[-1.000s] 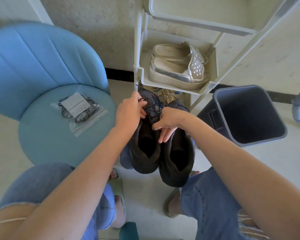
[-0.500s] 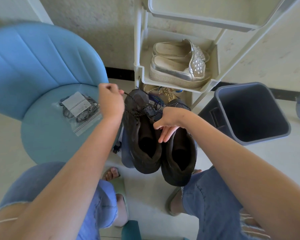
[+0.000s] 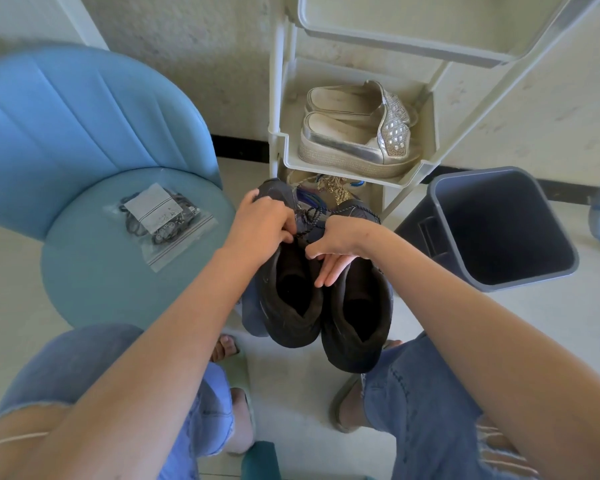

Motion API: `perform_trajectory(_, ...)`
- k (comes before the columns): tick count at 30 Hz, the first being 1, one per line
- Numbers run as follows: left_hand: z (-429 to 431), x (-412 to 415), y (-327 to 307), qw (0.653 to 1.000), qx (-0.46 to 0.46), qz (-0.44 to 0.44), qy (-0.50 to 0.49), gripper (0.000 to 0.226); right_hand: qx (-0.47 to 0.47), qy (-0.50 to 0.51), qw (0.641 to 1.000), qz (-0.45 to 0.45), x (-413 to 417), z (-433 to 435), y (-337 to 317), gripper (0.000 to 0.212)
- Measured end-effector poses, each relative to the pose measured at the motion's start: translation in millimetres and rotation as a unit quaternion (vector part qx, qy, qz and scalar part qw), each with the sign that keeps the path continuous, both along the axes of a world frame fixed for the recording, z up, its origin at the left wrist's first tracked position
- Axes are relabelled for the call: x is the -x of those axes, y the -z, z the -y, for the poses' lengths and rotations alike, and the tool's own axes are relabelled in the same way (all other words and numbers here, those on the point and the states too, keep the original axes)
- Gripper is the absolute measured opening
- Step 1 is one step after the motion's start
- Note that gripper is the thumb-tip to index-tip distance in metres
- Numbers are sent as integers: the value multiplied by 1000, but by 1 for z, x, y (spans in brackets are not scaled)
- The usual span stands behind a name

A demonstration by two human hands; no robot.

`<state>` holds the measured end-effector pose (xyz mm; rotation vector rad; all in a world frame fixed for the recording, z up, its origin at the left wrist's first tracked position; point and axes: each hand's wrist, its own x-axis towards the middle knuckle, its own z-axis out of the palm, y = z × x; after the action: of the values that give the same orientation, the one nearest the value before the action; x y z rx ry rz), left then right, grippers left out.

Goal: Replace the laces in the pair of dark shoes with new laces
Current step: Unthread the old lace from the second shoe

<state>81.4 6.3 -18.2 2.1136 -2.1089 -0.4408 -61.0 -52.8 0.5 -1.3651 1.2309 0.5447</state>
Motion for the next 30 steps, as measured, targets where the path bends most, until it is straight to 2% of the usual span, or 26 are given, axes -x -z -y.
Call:
perform_trajectory(6,-4,6,8,998,26,-27,-49,8,-7,18,1000,6,1,-3,-1,19)
perform_trajectory(10,-6,7,10,997,57,1,-55,15,-17,32,999,16,2,-5,-4,15)
perform_trajectory(12,-8,7,8,983,111,-43,-138,17,-20,39,999,18,3,-5,-4,14)
perform_trajectory(13,-8,3,4,960,141,-103,-220,17,-16,33,999,10,4,-5,-4,14)
perform_trajectory(15,-2,-19,-11,868,200,-235,-388,21,-11,25,1000,-7,7,-5,-5,15)
perform_trajectory(16,1,-32,-18,827,217,-282,-435,22,-13,26,1000,-11,9,-5,-7,16)
perform_trajectory(17,3,-44,-23,821,206,-294,-445,20,-16,27,999,-13,11,-5,-10,16)
perform_trajectory(20,3,-37,-28,910,60,-239,-332,14,-6,16,1000,-16,11,-6,-15,20)
perform_trajectory(22,-3,-16,-19,943,-40,-198,-266,27,14,-6,999,-29,8,-6,-15,28)
perform_trajectory(25,-8,2,-6,960,-88,-155,-216,32,68,-31,997,-33,3,-2,-18,39)
perform_trajectory(27,-8,3,-2,965,-106,-131,-199,25,173,-18,985,-8,3,4,-17,37)
perform_trajectory(29,-8,3,1,961,-138,-149,-187,28,331,-30,943,22,1,8,-12,24)
perform_trajectory(30,-9,3,1,956,-162,-160,-183,34,372,-50,926,44,-1,8,-9,17)
